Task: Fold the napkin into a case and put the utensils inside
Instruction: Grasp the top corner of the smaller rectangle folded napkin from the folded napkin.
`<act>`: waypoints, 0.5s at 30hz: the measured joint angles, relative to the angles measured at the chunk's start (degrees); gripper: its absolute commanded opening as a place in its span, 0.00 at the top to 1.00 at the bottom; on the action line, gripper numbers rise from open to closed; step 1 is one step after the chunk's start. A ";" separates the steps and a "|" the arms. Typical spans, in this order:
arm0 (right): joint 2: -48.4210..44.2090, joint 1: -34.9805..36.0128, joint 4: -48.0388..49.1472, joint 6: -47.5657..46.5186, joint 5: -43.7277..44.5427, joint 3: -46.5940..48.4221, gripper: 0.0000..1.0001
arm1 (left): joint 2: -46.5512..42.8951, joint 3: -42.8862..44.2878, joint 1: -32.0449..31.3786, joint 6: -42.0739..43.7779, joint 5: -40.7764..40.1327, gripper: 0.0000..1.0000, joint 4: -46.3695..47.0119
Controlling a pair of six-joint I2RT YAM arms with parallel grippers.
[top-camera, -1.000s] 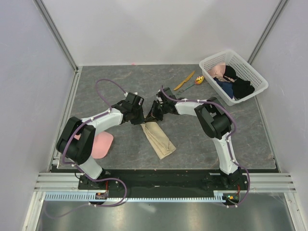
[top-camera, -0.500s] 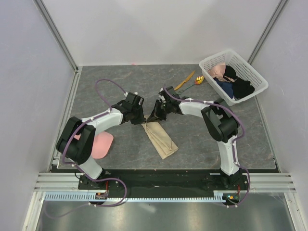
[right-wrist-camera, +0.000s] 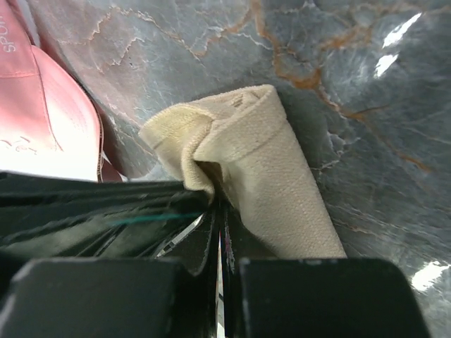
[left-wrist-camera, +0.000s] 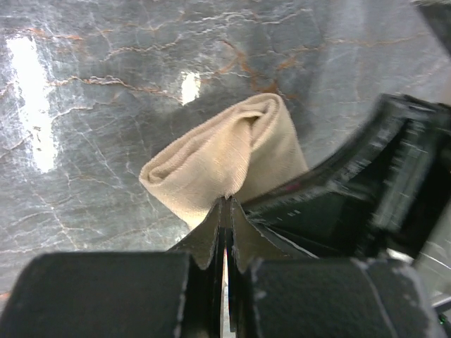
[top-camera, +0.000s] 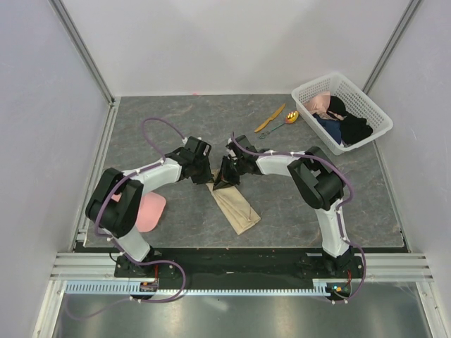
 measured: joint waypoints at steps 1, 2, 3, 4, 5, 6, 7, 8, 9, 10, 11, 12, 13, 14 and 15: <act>-0.04 -0.07 -0.02 -0.24 0.02 0.00 0.96 | 0.35 0.00 0.09 -0.02 0.02 0.98 0.02; -0.11 -0.24 -0.22 -0.55 0.07 0.00 0.95 | 0.61 0.02 0.11 0.00 0.02 0.98 0.11; -0.24 -0.55 -0.76 -0.92 0.04 0.00 0.94 | 0.66 0.02 0.13 0.00 0.02 0.98 0.07; -0.46 -0.81 -1.27 -1.53 0.11 0.00 0.94 | 0.66 0.07 0.13 0.00 0.04 0.94 0.00; -0.92 -1.16 -2.16 -2.34 0.33 0.00 0.93 | 0.66 0.31 0.13 0.02 0.04 0.91 -0.15; -1.75 -1.66 -3.63 -3.45 0.68 -0.04 0.91 | 0.68 0.87 0.13 0.09 0.04 0.87 -0.55; -2.54 -2.01 -4.59 -4.22 1.03 -0.15 0.90 | 0.68 1.38 0.13 0.17 0.04 0.80 -0.83; -3.58 -2.47 -5.88 -5.25 1.55 -0.28 0.88 | 0.68 2.05 0.17 0.22 0.07 0.77 -1.36; -4.79 -2.89 -6.99 -6.19 1.97 -0.46 0.87 | 0.68 2.97 0.22 0.44 0.07 0.75 -1.86; -6.08 -3.28 -7.96 -6.99 2.25 -0.68 0.86 | 0.68 3.87 0.24 0.61 0.09 0.71 -2.19; -7.08 -3.63 -8.70 -7.65 2.38 -0.79 0.86 | 0.63 4.61 0.26 0.72 0.09 0.69 -2.36; -8.37 -4.07 -9.55 -8.48 2.71 -0.81 0.86 | 0.52 5.22 0.28 0.81 0.07 0.66 -2.51; -9.01 -4.31 -9.90 -9.01 2.91 -0.81 0.86 | 0.33 5.40 0.31 0.90 0.04 0.66 -2.58; -9.62 -4.59 -10.21 -9.49 3.13 -0.76 0.86 | 0.02 5.40 0.35 0.94 0.04 0.65 -2.78; -9.70 -4.72 -10.34 -9.73 3.21 -0.70 0.86 | -0.15 5.42 0.35 0.96 0.04 0.64 -3.17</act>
